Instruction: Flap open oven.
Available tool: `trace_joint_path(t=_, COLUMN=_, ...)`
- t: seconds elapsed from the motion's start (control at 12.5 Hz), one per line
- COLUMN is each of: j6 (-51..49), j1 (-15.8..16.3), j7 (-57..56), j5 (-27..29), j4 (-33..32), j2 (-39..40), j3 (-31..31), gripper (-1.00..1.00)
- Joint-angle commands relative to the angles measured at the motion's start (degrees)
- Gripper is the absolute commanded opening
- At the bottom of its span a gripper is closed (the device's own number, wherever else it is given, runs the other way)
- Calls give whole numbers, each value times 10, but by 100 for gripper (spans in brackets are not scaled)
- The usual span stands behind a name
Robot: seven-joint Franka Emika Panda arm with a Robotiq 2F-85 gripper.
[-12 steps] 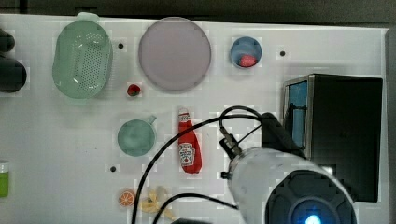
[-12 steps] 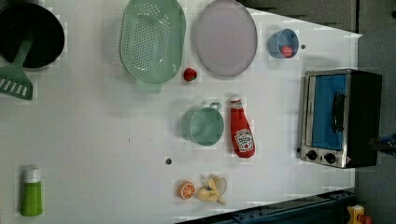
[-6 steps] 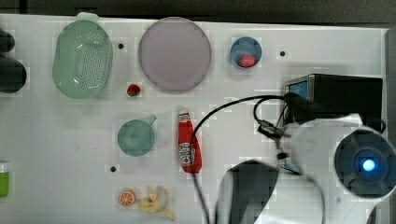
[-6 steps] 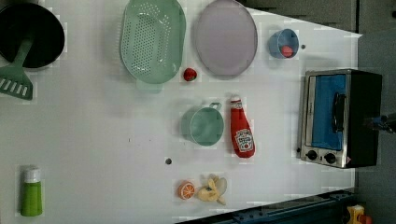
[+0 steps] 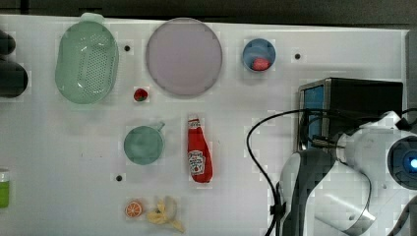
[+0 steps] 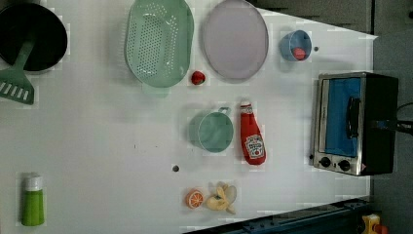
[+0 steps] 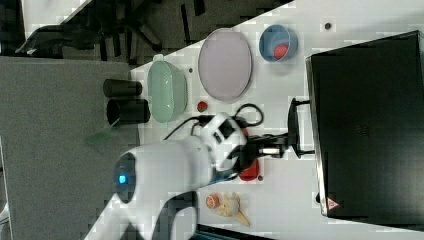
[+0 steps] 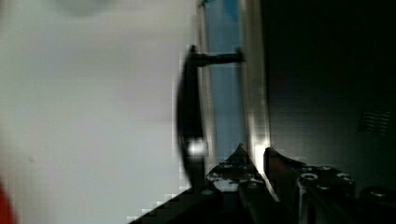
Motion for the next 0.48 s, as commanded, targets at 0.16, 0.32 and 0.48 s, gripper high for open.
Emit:
trace_joint_path(t=0.16, j6=15, j1=9, j7=-64, j5=8, j4=0, j2=35, j3=3, gripper=-65)
trace_joint_path(t=0.32, j6=32, j1=9, j7=-63, j5=8, j4=0, j2=57, j3=3, gripper=-65)
trace_joint_path(t=0.48, j6=44, j1=10, j7=-63, j5=8, j4=-1, j2=73, j3=7, gripper=-65)
